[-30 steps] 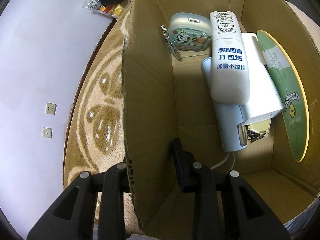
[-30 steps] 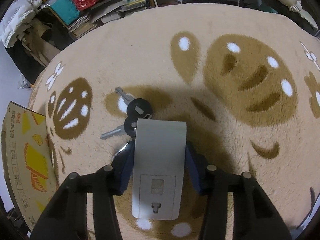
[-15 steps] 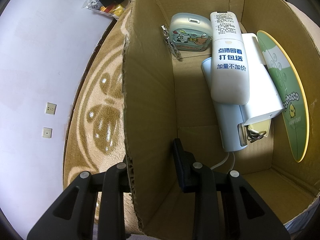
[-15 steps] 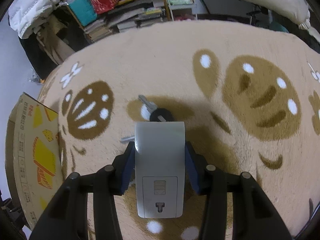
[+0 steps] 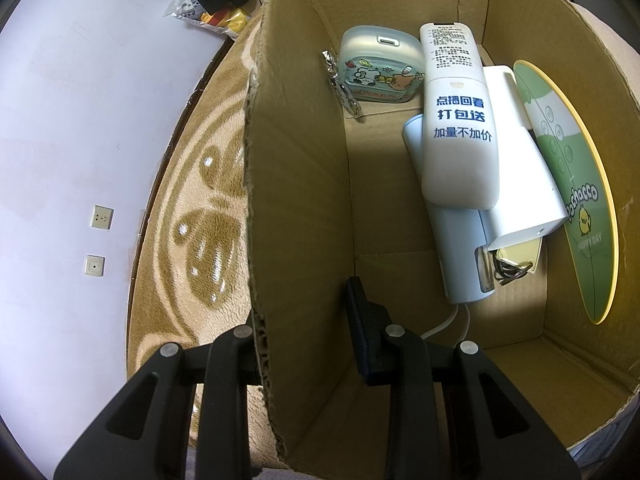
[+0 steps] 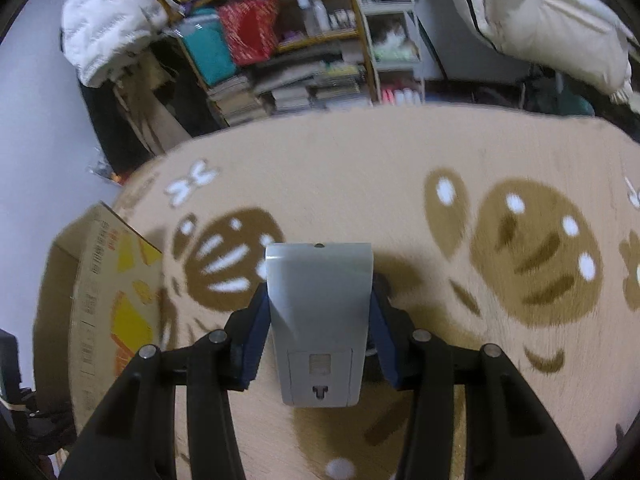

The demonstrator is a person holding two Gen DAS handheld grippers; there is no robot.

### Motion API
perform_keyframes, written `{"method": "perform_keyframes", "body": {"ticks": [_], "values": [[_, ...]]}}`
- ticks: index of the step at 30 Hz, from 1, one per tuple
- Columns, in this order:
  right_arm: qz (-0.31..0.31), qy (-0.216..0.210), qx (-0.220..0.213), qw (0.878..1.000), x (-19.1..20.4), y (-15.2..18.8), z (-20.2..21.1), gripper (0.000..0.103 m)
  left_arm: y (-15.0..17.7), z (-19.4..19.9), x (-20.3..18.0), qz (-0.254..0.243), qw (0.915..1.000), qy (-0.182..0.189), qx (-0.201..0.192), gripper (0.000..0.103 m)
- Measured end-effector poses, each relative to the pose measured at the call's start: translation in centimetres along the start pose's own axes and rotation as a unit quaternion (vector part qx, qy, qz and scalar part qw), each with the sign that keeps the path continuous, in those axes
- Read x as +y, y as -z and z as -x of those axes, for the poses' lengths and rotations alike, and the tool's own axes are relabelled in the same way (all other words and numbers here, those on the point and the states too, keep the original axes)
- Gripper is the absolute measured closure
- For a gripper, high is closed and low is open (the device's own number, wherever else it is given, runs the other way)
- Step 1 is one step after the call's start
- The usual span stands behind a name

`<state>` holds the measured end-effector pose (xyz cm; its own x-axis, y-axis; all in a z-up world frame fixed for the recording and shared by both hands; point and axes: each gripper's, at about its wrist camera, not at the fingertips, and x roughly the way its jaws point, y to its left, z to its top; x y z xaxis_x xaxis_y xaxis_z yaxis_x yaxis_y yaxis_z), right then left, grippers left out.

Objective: Organize rigid objects
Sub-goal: 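Lift the white wall plate with the right tool and carry it over the box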

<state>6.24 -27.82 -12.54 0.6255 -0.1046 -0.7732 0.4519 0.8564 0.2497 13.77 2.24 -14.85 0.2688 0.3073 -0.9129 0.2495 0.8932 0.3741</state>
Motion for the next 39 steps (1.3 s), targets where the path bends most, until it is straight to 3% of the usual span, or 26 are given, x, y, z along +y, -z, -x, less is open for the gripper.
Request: {"method": "perform_keyframes", "body": {"ticks": [12,22,29,39], "values": [[0.036,-0.051,-0.059,0.996,4.3,-1.8,2.9,0.052,0.0,0.1,0.0,0.0,1.0,-0.001,0.0,0.075],[0.092,-0.117,-0.118,0.982,10.1,-2.5,6.5,0.053,0.0,0.2,-0.1,0.0,1.0,-0.001,0.0,0.075],[0.133,-0.173,-0.131,0.967,14.0,-1.7,7.7,0.053,0.1,0.3,-0.1,0.001,1.0,-0.002,0.0,0.075],[0.175,-0.195,-0.116,0.958,17.8,0.6,7.3,0.053,0.2,0.4,-0.2,0.002,1.0,-0.002,-0.001,0.075]]}}
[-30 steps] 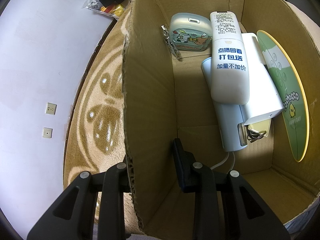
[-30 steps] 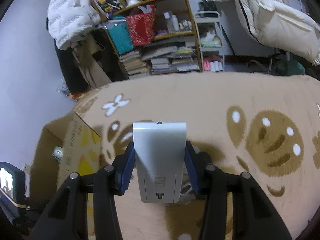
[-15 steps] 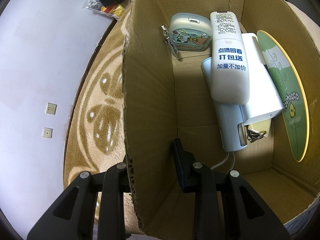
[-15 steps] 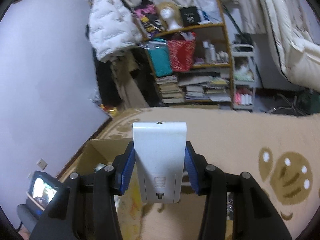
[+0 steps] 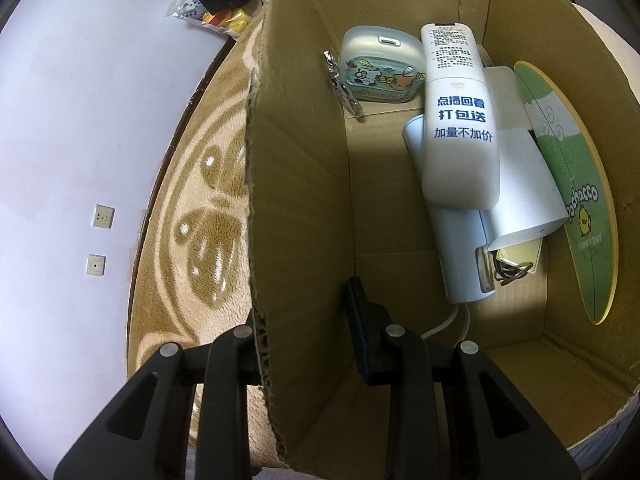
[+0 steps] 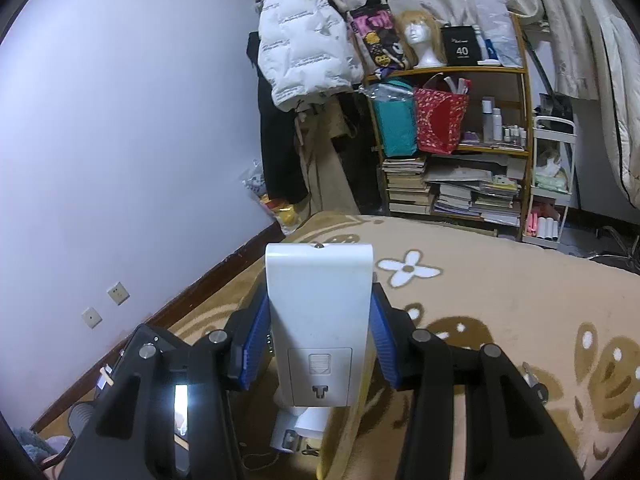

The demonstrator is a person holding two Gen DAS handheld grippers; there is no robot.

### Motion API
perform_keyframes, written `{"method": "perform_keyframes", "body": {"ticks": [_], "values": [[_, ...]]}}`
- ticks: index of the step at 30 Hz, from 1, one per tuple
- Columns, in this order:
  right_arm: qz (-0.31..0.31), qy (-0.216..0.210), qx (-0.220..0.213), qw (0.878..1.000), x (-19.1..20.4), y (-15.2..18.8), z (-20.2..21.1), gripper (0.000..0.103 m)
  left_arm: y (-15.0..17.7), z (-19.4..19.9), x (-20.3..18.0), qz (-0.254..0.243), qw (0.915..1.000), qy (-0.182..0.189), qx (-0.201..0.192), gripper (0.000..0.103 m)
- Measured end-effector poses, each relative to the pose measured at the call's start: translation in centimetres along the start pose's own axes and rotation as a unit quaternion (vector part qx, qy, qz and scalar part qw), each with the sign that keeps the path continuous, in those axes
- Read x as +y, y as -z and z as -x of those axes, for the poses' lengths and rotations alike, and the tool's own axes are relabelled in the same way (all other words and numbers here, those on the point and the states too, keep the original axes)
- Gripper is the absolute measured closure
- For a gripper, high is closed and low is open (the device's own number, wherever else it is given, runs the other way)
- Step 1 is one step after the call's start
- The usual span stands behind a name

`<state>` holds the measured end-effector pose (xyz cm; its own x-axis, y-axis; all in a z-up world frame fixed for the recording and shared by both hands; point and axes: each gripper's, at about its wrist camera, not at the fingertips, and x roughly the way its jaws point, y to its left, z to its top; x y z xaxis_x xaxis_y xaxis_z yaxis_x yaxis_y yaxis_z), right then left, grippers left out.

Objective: Organize rigid objects
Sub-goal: 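Lift the white wall plate with the right tool and carry it over the box, then lower the white plate into the box and open the right tool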

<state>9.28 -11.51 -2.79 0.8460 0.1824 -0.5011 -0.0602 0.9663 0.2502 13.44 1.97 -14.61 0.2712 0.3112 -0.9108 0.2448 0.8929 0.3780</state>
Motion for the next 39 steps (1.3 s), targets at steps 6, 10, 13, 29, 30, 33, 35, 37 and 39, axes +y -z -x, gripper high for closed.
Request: {"method": "perform_keyframes", "body": {"ticks": [6,10,13,29,30,33,35,37,39], "values": [[-0.017,-0.004,0.017,1.0,-0.5,0.7,-1.2,0.053,0.1,0.0,0.1,0.001,1.0,0.001,0.001,0.075],[-0.031,-0.009,0.031,0.999,-1.3,1.2,-2.1,0.053,0.1,0.0,0.1,0.001,1.0,0.001,0.0,0.075],[-0.038,-0.013,0.038,0.999,-1.5,1.4,-2.7,0.053,0.1,0.0,0.2,0.002,1.0,0.002,0.001,0.075],[-0.068,-0.01,0.026,0.997,-2.9,1.2,-2.3,0.05,0.2,0.0,0.1,0.004,1.0,0.003,0.002,0.075],[-0.069,-0.01,0.024,0.997,-3.0,1.1,-2.2,0.05,0.2,0.0,0.2,0.005,1.0,0.003,0.002,0.075],[-0.07,-0.009,0.024,0.997,-3.1,1.1,-2.1,0.05,0.2,0.0,0.2,0.004,1.0,0.003,0.002,0.075],[-0.077,-0.014,0.027,0.997,-3.3,1.1,-2.1,0.05,0.2,0.0,0.1,0.004,1.0,0.003,0.002,0.075],[-0.095,-0.035,0.031,0.994,-3.7,1.2,-2.2,0.05,0.3,0.0,0.1,0.003,1.0,0.003,0.002,0.075],[-0.1,-0.036,0.034,0.994,-3.9,1.3,-2.2,0.05,0.3,0.0,0.2,0.004,1.0,0.004,0.002,0.075]]}}
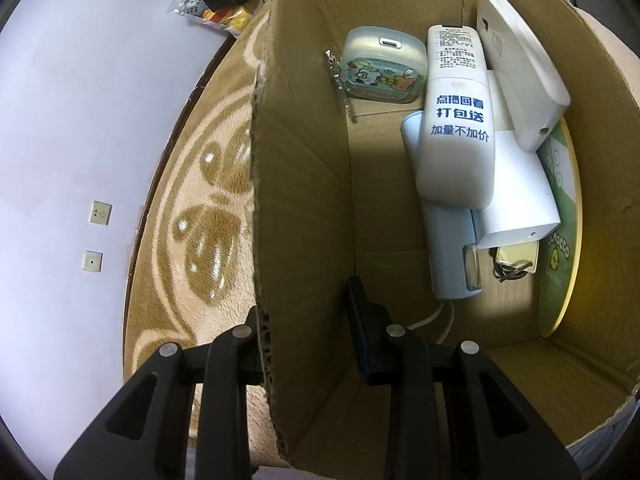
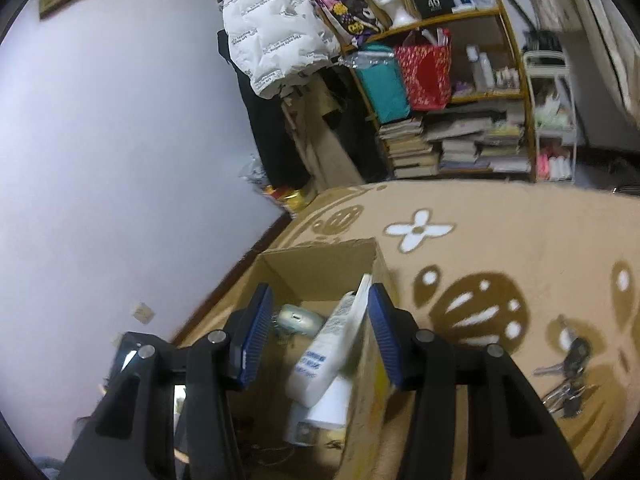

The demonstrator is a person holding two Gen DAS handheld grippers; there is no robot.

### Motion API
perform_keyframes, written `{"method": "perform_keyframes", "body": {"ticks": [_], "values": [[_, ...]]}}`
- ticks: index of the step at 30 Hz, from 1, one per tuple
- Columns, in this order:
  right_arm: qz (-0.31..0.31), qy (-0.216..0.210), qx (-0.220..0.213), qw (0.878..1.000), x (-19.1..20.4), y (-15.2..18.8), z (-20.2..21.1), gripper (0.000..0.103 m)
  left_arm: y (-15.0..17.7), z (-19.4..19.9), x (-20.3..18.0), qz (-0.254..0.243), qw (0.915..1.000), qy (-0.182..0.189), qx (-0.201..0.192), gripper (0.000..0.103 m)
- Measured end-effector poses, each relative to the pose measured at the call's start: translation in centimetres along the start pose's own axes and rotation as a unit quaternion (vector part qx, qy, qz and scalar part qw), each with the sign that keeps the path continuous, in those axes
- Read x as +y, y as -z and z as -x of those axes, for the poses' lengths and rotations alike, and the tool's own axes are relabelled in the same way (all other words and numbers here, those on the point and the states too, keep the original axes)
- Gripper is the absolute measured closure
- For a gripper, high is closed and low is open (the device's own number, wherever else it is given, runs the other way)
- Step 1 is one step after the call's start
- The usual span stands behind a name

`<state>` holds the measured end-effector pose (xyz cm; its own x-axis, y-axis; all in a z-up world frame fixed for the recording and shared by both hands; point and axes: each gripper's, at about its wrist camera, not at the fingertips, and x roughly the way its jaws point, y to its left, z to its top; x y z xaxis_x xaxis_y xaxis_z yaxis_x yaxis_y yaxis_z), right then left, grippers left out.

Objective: Organize rigid objects
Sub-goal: 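Lower the white plate into the box and open the right tool, then return the right tool to the key ring and grasp it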

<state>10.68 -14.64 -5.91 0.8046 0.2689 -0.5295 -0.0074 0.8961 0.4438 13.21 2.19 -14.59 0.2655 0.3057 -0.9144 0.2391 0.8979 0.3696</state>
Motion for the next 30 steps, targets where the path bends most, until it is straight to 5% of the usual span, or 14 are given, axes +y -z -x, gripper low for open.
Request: {"method": "perform_keyframes", "body": {"ticks": [7,17,30], "values": [[-0.013,0.017,-0.003,1.0,-1.1,0.3,0.8,0.036,0.0,0.1,-0.1,0.002,1.0,0.0,-0.001,0.075],[-0.025,0.115,-0.015,0.993,-5.1,0.2,2.9,0.0,0.0,0.1,0.0,0.001,1.0,-0.001,-0.001,0.075],[-0.07,0.236,0.045,0.968,-13.4,1.0,2.6,0.0,0.0,0.2,0.1,0.001,1.0,0.002,0.0,0.074]]}}
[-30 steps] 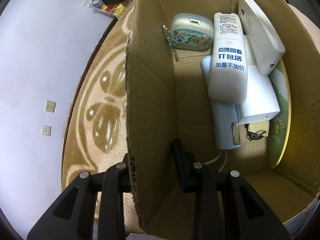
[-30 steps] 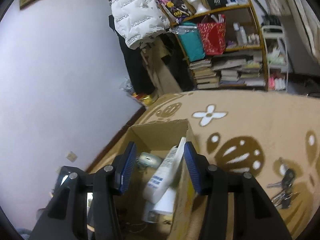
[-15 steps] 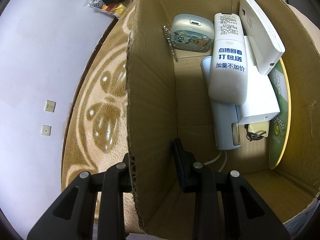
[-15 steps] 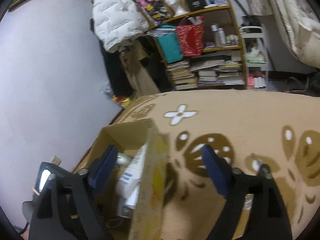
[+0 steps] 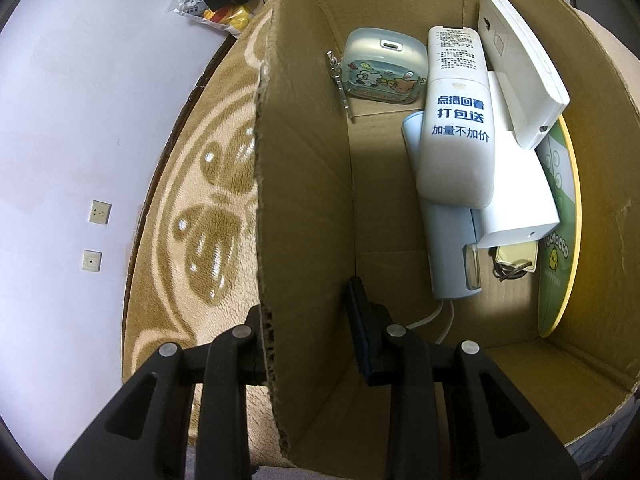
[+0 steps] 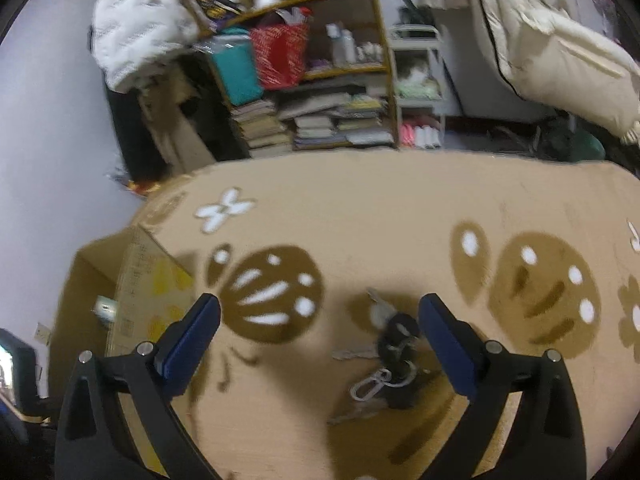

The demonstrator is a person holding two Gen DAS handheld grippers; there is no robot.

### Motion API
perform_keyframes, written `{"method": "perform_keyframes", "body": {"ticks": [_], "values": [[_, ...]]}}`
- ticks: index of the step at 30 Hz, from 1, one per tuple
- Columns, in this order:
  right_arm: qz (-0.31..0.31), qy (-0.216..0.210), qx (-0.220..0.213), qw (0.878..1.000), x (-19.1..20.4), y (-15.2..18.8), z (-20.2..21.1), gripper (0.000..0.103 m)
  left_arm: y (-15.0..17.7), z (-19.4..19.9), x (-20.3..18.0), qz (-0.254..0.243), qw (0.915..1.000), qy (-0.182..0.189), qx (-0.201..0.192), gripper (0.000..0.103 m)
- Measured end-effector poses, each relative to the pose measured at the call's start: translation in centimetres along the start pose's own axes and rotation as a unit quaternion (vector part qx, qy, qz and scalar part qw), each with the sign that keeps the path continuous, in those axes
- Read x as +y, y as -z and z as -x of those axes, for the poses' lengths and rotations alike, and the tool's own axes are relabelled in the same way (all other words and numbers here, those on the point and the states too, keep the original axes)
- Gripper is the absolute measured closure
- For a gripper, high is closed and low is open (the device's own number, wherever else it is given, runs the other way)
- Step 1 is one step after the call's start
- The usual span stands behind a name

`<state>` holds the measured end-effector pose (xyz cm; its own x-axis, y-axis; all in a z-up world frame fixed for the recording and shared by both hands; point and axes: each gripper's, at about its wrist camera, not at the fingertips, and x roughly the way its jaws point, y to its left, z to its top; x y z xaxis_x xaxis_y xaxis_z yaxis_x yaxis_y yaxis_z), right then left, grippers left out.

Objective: Organize rigid objects
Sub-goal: 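Return the right tool to the key ring and grasp it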

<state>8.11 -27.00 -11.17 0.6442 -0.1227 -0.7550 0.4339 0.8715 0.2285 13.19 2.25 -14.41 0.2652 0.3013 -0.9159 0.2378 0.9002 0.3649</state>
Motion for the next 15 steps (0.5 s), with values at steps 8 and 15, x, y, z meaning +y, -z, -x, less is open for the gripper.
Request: {"method": "perform_keyframes", "body": {"ticks": [8,15], "values": [[-0.062,0.007,0.037,0.997,-3.3,0.8,-3.1,0.0,0.0,0.0,0.0,0.0,1.0,0.0,0.0,0.074],[-0.078,0.025,0.061,0.995,-4.4,1.8,-5.0,0.0,0.0,0.0,0.0,-0.001,1.0,-0.001,0.0,0.074]]}}
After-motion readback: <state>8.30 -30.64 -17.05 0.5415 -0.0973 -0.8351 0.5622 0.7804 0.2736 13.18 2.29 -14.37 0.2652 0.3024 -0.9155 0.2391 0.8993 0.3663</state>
